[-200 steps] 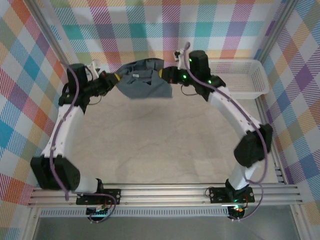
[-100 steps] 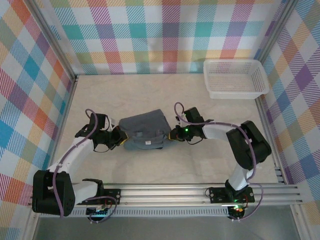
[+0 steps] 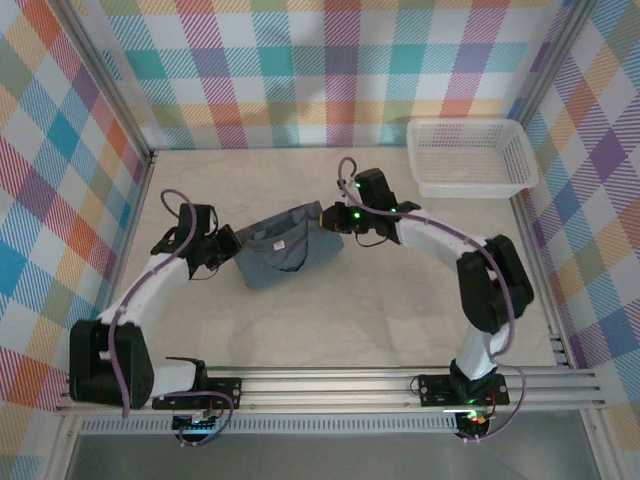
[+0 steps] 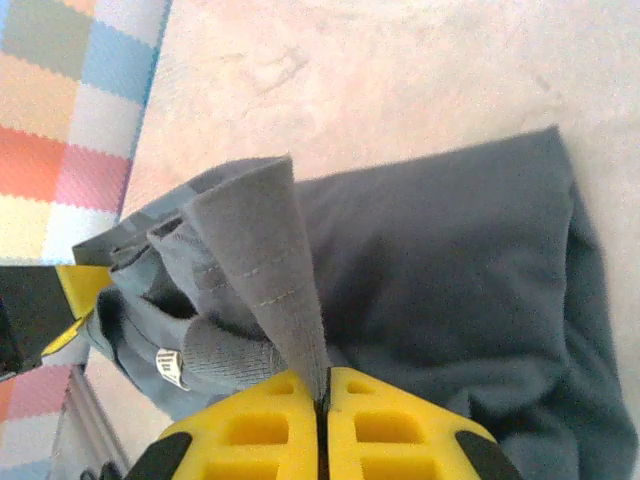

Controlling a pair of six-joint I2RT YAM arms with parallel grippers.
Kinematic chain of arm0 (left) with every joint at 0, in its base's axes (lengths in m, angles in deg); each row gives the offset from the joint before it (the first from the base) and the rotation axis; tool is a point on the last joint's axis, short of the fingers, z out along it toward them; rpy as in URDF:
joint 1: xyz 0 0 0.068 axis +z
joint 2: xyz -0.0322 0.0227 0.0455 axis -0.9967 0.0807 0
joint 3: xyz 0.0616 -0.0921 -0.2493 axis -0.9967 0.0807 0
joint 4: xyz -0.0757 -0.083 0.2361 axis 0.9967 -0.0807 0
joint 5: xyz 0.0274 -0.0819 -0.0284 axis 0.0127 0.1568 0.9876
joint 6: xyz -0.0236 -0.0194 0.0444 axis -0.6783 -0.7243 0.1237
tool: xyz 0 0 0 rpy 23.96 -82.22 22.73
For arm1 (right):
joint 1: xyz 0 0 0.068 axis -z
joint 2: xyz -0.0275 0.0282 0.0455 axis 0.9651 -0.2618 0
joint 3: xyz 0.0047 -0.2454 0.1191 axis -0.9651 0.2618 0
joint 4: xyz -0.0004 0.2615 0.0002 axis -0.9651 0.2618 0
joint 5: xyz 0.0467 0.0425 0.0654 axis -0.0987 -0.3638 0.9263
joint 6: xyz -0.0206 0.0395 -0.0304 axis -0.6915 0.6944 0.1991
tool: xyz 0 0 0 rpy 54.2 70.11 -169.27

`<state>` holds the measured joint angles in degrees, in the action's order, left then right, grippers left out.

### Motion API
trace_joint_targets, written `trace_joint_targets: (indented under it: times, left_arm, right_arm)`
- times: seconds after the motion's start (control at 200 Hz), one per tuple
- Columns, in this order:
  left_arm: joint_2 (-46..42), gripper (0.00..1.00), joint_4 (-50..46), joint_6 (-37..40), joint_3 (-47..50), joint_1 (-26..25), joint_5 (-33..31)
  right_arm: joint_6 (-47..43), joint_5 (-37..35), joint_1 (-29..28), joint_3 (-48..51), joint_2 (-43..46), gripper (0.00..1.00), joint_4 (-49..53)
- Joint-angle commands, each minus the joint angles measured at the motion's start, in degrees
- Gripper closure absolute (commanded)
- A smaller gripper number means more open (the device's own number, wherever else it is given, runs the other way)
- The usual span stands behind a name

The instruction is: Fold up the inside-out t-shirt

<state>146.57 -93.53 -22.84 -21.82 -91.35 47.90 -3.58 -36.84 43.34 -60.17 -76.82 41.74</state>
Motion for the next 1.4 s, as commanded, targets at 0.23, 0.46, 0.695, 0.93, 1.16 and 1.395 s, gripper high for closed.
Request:
trace_joint_targets:
  times: [0.23,0.46,0.695,0.93,1.16,1.395]
  left_arm:
    - [17.15,0.82,11.07,1.36,-5.0,0.41,-4.41]
    - [4.92,0.37,4.93,3.83,-7.38,1.45,-1.63]
    - [-9.43,0.24,-5.52,3.45,-3.47,-6.96,-3.44]
    - [-20.3,0.0,-11.87,-0.75,3.8,-11.25,-7.28]
    - [-21.35,0.0,-22.91,-9.23,2.03,-10.56,-22.98]
    - [-20.17,0.05,-20.48,-14.45,2.24,-3.91,-24.89]
  right_arm:
    - [-1.61,-4.53,0.33,-6.25,-11.33,0.71,4.15]
    - [-2.19,-13.26,0.55,1.22,0.38,0.3,9.17]
    - [10.12,-5.88,-0.15,9.59,-0.2,0.39,2.81]
    - [30.57,-7.32,-8.03,7.71,-4.93,0.57,-2.42]
    - [42.22,-12.76,-18.03,-14.59,-21.77,0.63,-4.14]
    - [21.34,-1.06,-17.29,-50.99,-34.97,0.45,23.88]
